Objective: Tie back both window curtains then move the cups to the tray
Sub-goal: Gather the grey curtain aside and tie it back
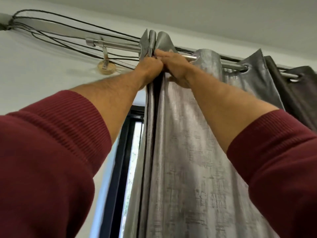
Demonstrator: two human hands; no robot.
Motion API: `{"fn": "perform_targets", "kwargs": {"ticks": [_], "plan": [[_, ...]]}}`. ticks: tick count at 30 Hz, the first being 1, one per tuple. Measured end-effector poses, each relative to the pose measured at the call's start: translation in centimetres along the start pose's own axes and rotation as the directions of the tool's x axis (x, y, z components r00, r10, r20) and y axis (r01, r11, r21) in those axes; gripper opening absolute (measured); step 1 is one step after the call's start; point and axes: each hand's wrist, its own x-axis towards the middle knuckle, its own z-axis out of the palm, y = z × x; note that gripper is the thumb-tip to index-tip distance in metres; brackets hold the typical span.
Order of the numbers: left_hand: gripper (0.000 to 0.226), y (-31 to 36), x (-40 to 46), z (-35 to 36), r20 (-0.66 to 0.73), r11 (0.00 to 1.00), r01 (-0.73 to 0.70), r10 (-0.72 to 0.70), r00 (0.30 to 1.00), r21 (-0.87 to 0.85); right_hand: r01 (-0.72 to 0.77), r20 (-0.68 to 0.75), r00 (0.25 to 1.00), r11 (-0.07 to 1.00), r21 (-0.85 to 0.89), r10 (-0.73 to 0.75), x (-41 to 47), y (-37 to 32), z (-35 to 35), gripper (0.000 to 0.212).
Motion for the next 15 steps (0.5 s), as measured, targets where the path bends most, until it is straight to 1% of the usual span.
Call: {"fn": "perform_targets", "kwargs": {"ticks": [2, 3, 4, 5, 6, 7, 8, 9, 10, 11, 12, 13, 15], "plan": [[0.061, 0.6, -1.3, 1.2, -0.022, 0.998, 0.002, -0.004, 1.0, -0.065, -0.032, -0.011, 0.999, 0.994, 0.101, 0.033, -1.9, 0.5, -0.9, 0.026], [0.067, 1.4, -2.6, 1.6, -0.043, 0.999, 0.002, -0.004, 0.999, -0.053, -0.041, -0.073, 0.996, 0.992, 0.117, 0.05, -2.2, 1.2, -1.6, 0.026], [0.079, 2.0, -3.4, 2.1, -0.068, 1.0, 0.005, -0.007, 0.998, -0.031, -0.043, -0.164, 0.985, 0.992, 0.122, 0.063, -2.4, 2.1, -2.4, 0.027], [0.094, 2.3, -3.9, 2.4, -0.09, 1.0, 0.007, -0.007, 0.996, 0.007, -0.053, -0.302, 0.95, 0.996, 0.074, 0.073, -2.6, 2.8, -3.4, 0.029], [0.106, 2.6, -4.2, 2.5, -0.099, 0.998, 0.01, -0.004, 0.995, 0.054, -0.082, -0.441, 0.896, 0.996, -0.035, 0.059, -2.8, 3.4, -4.5, 0.032], [0.107, 2.6, -4.2, 2.8, -0.098, 0.994, 0.002, 0.009, 0.995, 0.114, -0.177, -0.569, 0.822, 0.962, -0.206, 0.03, -3.2, 4.4, -5.7, 0.033], [0.094, 2.6, -4.1, 3.0, -0.087, 0.987, 0.0, 0.014, 0.996, 0.159, -0.327, -0.679, 0.734, 0.887, -0.326, 0.021, -3.6, 5.6, -7.1, 0.035], [0.073, 2.5, -3.8, 3.2, -0.071, 0.984, -0.004, 0.016, 0.997, 0.178, -0.482, -0.769, 0.636, 0.812, -0.33, 0.065, -4.1, 6.8, -8.4, 0.045], [0.052, 2.6, -3.6, 3.4, -0.066, 0.984, 0.0, 0.012, 0.998, 0.179, -0.584, -0.828, 0.549, 0.761, -0.282, 0.115, -4.5, 8.0, -9.6, 0.062], [0.039, 2.7, -3.6, 3.6, -0.071, 0.985, 0.002, 0.011, 0.997, 0.175, -0.642, -0.85, 0.492, 0.738, -0.21, 0.187, -4.8, 8.9, -10.4, 0.078], [0.032, 2.8, -3.5, 3.8, -0.083, 0.984, 0.008, 0.007, 0.997, 0.18, -0.648, -0.836, 0.486, 0.747, -0.15, 0.253, -5.0, 9.8, -10.9, 0.086], [0.031, 2.9, -3.5, 3.9, -0.099, 0.981, 0.007, 0.012, 0.995, 0.194, -0.634, -0.798, 0.517, 0.765, -0.114, 0.309, -5.0, 10.8, -11.3, 0.082], [0.036, 2.8, -3.2, 4.3, -0.138, 0.978, 0.02, 0.009, 0.99, 0.209, -0.589, -0.704, 0.604, 0.804, -0.079, 0.373, -4.8, 11.8, -11.4, 0.059]]}}
